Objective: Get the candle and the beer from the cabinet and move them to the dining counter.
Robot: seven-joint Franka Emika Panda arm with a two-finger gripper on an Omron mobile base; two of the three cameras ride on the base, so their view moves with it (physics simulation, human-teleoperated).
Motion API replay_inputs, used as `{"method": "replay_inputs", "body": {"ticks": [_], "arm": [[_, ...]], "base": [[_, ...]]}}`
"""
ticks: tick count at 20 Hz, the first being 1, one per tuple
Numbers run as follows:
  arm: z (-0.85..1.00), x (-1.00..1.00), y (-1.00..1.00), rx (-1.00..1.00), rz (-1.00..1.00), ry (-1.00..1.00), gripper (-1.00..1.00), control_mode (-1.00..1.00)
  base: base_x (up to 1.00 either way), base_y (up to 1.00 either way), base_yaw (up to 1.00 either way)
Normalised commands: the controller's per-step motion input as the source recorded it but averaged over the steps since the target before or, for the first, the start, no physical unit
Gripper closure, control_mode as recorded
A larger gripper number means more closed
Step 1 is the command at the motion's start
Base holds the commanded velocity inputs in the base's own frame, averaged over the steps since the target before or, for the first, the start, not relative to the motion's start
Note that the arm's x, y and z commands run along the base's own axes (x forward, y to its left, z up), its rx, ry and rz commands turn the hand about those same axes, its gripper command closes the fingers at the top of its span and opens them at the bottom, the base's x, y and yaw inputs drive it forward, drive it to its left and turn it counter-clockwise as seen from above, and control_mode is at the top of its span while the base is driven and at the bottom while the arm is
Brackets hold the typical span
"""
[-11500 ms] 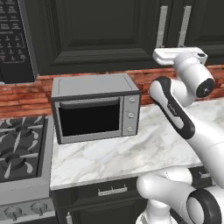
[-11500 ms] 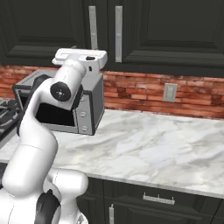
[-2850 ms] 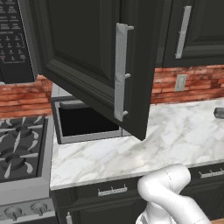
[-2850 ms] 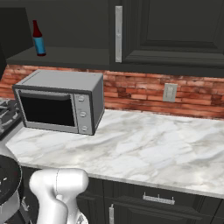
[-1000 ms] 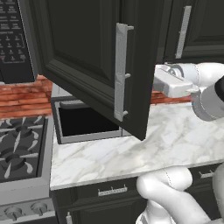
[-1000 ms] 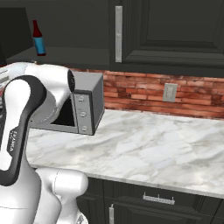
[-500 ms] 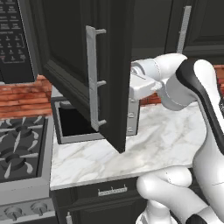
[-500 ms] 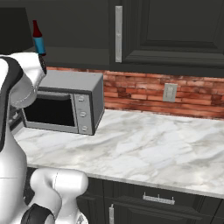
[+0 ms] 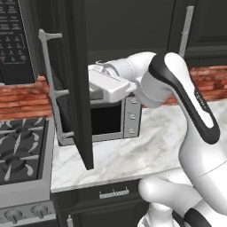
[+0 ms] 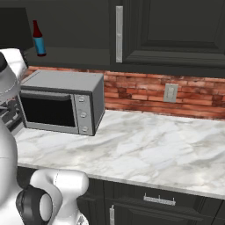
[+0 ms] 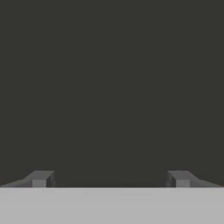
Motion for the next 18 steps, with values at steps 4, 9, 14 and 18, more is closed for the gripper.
{"method": "replay_inputs", "body": {"ticks": [4,9,14,18], "arm": [[0.00,0.00,0.34,-0.01,0.01,-0.04,-1.00,-1.00],[0.00,0.00,0.47,-0.01,0.00,-0.01,-1.00,-1.00],[0.00,0.00,0.50,0.00,0.00,0.00,-1.00,-1.00],[0.00,0.00,0.25,-0.01,0.00,-0.02,-1.00,-1.00]], "base": [[0.00,0.00,0.00],[0.00,0.00,0.00],[0.00,0.00,0.00],[0.00,0.00,0.00]]}}
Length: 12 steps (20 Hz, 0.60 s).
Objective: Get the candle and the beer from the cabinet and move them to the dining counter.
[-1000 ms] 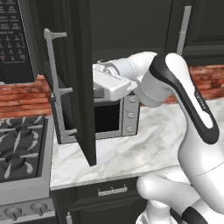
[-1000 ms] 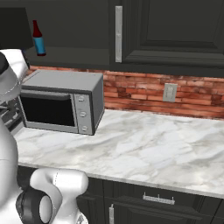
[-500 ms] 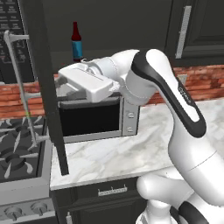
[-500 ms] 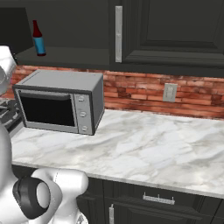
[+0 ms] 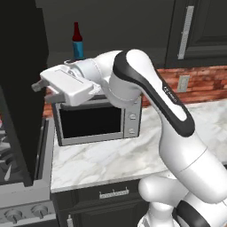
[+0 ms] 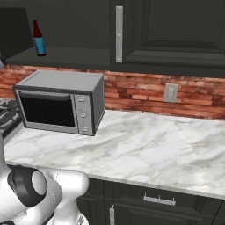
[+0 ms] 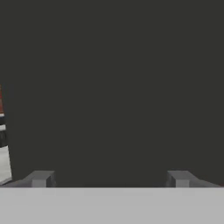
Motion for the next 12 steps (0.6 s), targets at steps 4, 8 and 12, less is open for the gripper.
{"method": "replay_inputs", "body": {"ticks": [4,8,12], "arm": [[0.00,0.00,0.14,-0.04,0.00,-0.04,-1.00,-1.00],[-0.01,0.00,0.51,-0.12,0.00,-0.04,-1.00,-1.00],[-0.04,0.00,0.54,-0.12,0.00,-0.01,-1.00,-1.00]], "base": [[0.00,0.00,0.00],[0.00,0.00,0.00],[0.00,0.00,0.00]]}}
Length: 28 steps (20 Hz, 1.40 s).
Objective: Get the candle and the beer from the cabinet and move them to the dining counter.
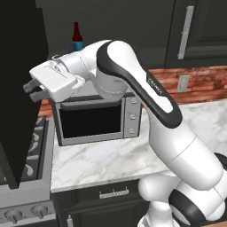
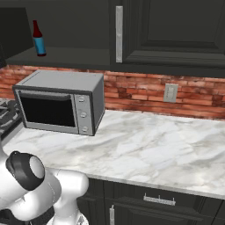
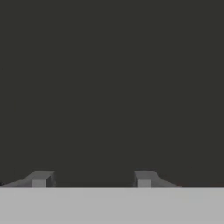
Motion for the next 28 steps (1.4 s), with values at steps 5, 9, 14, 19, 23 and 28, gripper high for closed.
{"method": "replay_inputs", "body": {"ticks": [5,9,14,19,23,28], "arm": [[0.00,-0.03,0.21,-0.04,0.00,0.00,-1.00,-1.00],[0.10,-0.51,-0.51,0.00,0.00,-0.04,-1.00,-1.00],[0.10,-0.65,-0.86,0.00,0.00,-0.09,-1.00,-1.00],[0.08,-0.62,-1.00,0.00,-0.08,-0.05,-1.00,-1.00],[0.08,-0.54,-1.00,0.00,-0.19,0.00,-1.00,-1.00],[0.02,-0.38,-1.00,0.02,-0.28,0.00,-1.00,-1.00]], "base": [[0.00,0.00,0.00],[0.00,0.00,0.00],[0.00,0.00,0.00],[0.00,0.00,0.00],[0.00,0.00,0.00],[0.00,0.00,0.00]]}}
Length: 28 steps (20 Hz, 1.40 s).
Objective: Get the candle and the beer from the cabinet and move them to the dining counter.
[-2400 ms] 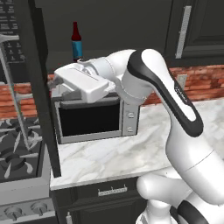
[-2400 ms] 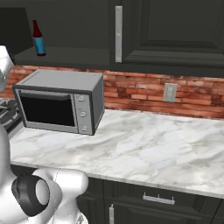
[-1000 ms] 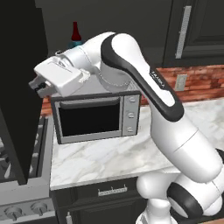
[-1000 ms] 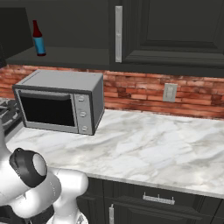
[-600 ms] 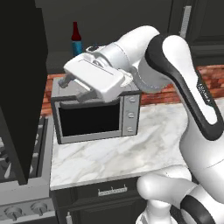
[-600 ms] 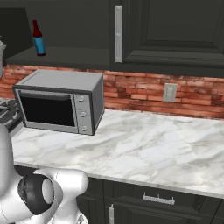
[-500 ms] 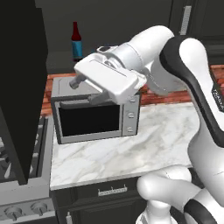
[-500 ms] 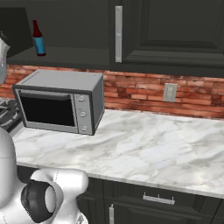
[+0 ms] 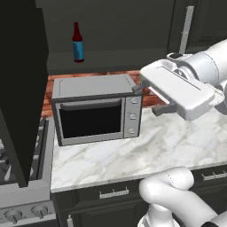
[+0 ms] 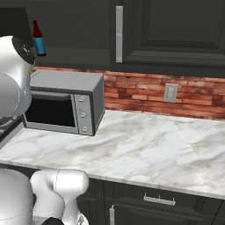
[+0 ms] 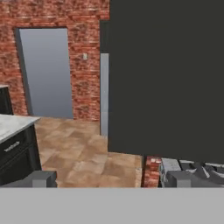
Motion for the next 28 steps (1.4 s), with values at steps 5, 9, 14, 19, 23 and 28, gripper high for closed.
{"method": "replay_inputs", "body": {"ticks": [5,9,14,19,23,28], "arm": [[0.00,-0.33,-1.00,0.03,-0.41,0.00,-1.00,-1.00],[0.00,-0.11,-1.00,0.05,-0.44,0.00,-1.00,-1.00],[0.00,-0.03,-1.00,0.08,-0.41,0.00,-1.00,-1.00],[0.10,0.00,-1.00,0.08,-0.30,0.00,-1.00,-1.00],[0.14,0.01,-0.78,0.06,-0.23,0.00,-1.00,-1.00],[0.09,0.23,-0.55,0.03,-0.27,0.00,-1.00,-1.00]], "base": [[0.00,0.00,0.00],[0.00,0.00,0.00],[0.00,0.00,0.00],[0.00,0.00,0.00],[0.00,0.00,0.00],[0.00,0.00,0.00]]}}
